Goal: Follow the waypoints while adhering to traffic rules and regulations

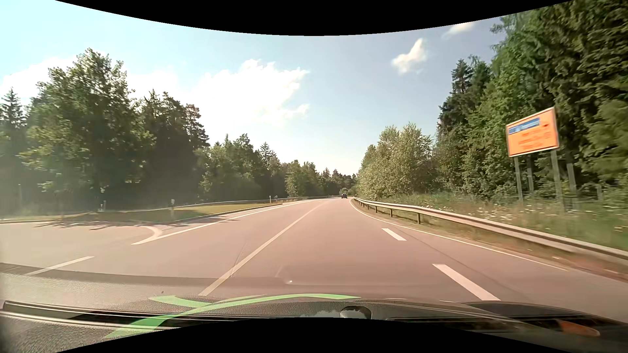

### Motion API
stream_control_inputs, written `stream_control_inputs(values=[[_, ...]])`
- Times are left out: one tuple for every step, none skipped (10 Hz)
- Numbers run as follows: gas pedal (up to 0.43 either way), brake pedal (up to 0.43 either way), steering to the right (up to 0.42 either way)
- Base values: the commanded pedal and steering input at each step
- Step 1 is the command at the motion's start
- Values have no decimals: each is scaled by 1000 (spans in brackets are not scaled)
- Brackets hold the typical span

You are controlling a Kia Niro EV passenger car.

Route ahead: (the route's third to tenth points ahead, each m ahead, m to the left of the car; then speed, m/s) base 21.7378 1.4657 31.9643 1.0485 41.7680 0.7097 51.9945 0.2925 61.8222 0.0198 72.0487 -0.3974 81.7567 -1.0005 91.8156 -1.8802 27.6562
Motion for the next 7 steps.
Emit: stream_control_inputs(values=[[240, 0, 4], [260, 0, 4], [280, 0, 4], [287, 0, 5], [287, 0, 6], [287, 0, 6], [268, 0, 6]])
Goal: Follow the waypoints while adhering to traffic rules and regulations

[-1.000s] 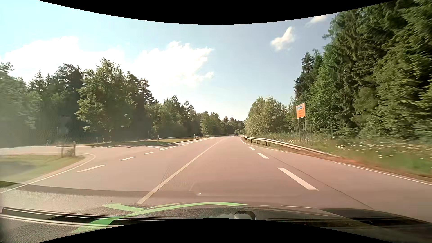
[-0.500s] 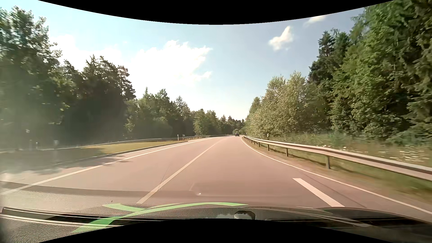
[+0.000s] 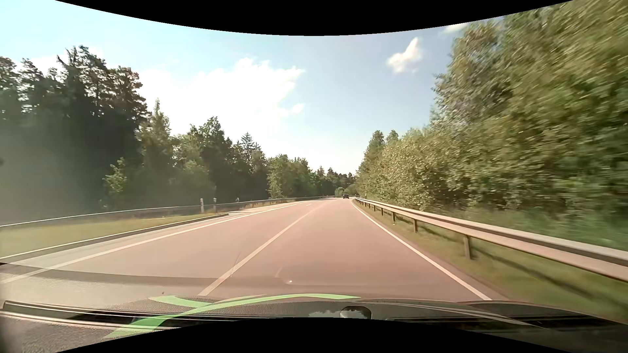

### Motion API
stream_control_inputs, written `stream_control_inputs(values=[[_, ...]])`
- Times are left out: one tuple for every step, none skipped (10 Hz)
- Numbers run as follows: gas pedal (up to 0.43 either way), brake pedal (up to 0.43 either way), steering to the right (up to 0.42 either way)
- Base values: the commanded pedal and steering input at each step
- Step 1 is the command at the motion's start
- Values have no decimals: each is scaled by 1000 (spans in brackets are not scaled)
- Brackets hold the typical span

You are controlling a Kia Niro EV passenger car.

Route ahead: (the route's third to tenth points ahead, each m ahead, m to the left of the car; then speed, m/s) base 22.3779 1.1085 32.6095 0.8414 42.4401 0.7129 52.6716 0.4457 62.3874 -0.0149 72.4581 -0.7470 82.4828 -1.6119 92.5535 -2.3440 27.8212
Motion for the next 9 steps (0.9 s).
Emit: stream_control_inputs(values=[[228, 0, 6], [228, 0, 6], [228, 0, 6], [228, 0, 6], [228, 0, 6], [220, 0, 6], [197, 0, 6], [150, 0, 6], [150, 0, 6]])
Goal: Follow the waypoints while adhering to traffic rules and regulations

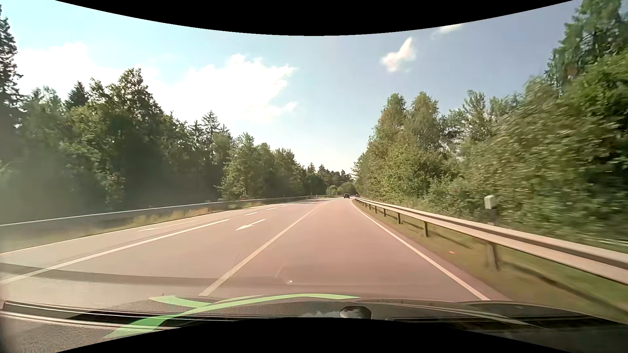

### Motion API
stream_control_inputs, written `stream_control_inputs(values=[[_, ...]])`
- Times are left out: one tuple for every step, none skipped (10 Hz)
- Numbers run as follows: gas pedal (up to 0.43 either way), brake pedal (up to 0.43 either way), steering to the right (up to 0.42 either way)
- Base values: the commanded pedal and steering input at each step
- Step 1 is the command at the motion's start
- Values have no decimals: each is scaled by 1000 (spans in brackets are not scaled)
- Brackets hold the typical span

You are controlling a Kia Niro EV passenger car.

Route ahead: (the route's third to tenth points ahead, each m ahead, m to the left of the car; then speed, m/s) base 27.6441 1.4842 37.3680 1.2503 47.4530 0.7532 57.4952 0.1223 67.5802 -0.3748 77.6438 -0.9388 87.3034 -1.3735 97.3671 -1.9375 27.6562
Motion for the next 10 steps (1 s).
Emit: stream_control_inputs(values=[[150, 0, 6], [150, 0, 6], [157, 0, 6], [157, 0, 6], [157, 0, 6], [157, 0, 7], [177, 0, 7], [177, 0, 7], [197, 0, 7], [220, 0, 8]])
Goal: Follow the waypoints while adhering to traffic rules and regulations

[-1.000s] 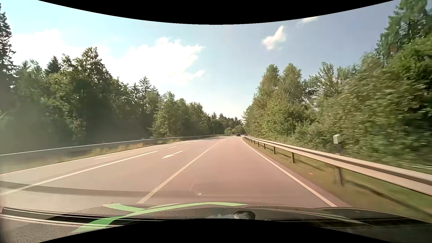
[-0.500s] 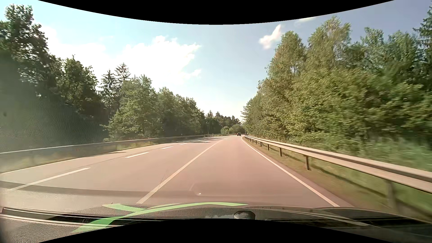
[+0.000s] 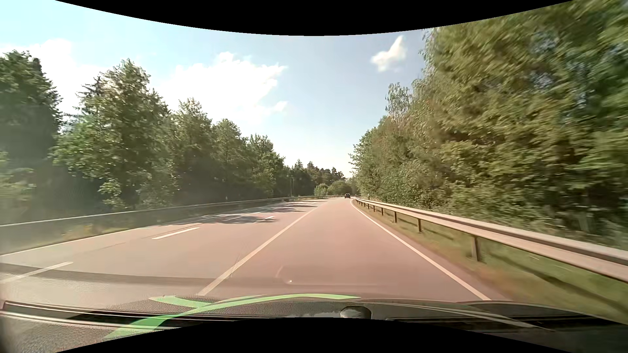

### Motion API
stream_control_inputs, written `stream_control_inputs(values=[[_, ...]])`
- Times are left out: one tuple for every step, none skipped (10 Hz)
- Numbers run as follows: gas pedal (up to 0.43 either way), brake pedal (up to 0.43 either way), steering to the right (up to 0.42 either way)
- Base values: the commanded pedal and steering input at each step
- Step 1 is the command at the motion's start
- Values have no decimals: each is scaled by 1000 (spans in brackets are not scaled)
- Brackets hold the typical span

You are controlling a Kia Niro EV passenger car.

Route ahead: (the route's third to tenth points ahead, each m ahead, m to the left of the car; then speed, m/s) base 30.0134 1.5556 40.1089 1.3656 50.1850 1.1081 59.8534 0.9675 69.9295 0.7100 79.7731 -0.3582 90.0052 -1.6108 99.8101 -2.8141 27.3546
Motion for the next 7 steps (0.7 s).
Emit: stream_control_inputs(values=[[220, 0, 7], [220, 0, 7], [209, 0, 7], [197, 0, 8], [197, 0, 8], [197, 0, 8], [197, 0, 8]])
